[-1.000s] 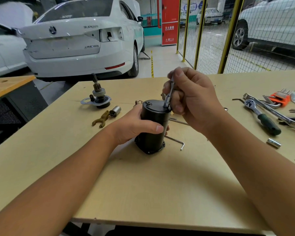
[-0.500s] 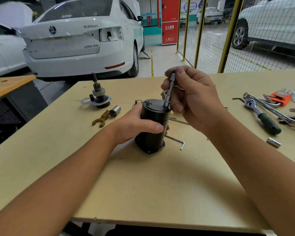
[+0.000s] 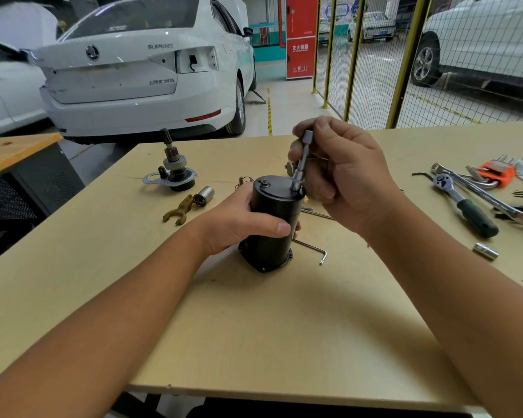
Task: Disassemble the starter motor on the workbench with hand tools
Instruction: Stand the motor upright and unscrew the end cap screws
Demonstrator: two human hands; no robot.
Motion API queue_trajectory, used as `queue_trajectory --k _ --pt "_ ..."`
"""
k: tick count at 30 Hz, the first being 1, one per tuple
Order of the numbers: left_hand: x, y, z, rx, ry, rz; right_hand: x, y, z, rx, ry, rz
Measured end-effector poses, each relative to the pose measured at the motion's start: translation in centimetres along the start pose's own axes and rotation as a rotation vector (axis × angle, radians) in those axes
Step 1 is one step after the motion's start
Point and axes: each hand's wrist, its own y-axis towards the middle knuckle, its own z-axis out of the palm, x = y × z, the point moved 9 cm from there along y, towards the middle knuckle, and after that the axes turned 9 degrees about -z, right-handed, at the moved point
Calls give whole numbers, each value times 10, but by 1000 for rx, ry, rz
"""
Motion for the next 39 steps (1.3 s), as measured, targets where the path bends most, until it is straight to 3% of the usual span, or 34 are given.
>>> queue_trajectory --k 28,39 --pt "-3 -2 1 -8 22 0 2 0 0 11 -86 -27" --pt "-2 -2 0 -13 24 -6 0 0 -1 23 69 29"
